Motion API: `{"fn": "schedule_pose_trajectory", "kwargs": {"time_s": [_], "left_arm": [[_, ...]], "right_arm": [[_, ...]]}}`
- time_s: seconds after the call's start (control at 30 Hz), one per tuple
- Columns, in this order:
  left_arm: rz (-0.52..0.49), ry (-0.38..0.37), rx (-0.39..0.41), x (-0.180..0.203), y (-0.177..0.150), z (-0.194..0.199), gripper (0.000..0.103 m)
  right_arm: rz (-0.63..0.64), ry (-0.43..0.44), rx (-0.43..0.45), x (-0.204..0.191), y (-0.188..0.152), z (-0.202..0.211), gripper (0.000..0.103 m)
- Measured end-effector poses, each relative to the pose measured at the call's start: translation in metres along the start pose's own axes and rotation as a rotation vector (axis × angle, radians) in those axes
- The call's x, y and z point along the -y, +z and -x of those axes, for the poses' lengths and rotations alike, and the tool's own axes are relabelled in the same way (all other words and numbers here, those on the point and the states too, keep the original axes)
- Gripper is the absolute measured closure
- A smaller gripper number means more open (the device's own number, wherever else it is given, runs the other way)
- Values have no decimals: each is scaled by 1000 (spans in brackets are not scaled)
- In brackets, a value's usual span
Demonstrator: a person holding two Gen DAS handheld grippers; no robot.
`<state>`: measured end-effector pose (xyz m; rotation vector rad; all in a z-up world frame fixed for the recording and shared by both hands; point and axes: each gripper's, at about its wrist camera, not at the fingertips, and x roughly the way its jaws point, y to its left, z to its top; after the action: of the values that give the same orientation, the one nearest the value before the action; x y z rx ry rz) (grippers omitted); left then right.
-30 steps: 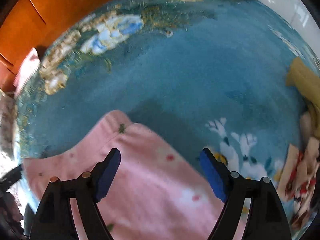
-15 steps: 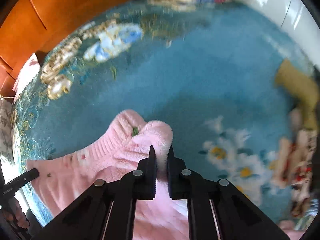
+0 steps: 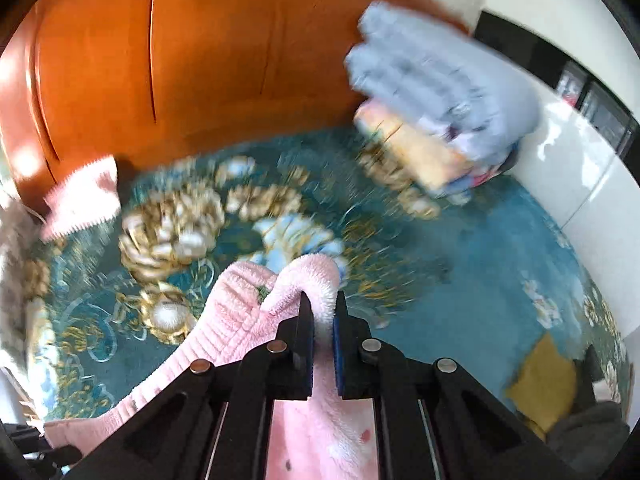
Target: Fold clothes
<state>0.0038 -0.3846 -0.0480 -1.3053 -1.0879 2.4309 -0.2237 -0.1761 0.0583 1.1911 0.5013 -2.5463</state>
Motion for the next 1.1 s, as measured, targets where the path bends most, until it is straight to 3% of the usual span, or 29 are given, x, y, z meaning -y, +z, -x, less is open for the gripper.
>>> {"fn": "schedule_pose_trajectory", "kwargs": {"time_s": [0.1, 0.17, 0.27, 0.3, 0.4, 0.57, 0.67, 0.87, 0.93, 1.07, 1.1], "left_arm": [[33, 53, -47, -23, -1, -14, 86], [36, 77, -63, -30, -6, -17, 86], [49, 96, -79, -38, -12, -21, 86], [54, 102, -83, -40, -15, -22, 86], [72, 130, -86, -41, -17, -24, 86], [60, 165, -81, -35, -18, -21, 86], [34, 187, -75, -23, -17, -17, 86], [-17, 252, -71, -1, -14, -11, 86], [-27, 295, -82, 6, -13, -12, 87], [-48, 335, -56, 27, -10, -8, 87], [-49, 341, -50, 32, -11, -7, 87]], "right_arm": [[-43, 22, -93, -24, -9, -53, 93], [-70, 31, -128, -31, -22, -78, 86], [-110, 37, -124, -21, -34, -87, 56], [-130, 47, -115, -13, -37, -85, 37], [-194, 54, -75, 16, -45, -66, 33], [-362, 60, -35, 106, -119, 16, 33], [-478, 33, -29, 162, -186, 70, 31], [-773, -138, -114, 245, -375, 176, 31], [-858, -187, -122, 259, -427, 197, 31], [-1075, -185, -127, 280, -522, 221, 31], [-1096, -169, -115, 283, -531, 221, 31]]}}
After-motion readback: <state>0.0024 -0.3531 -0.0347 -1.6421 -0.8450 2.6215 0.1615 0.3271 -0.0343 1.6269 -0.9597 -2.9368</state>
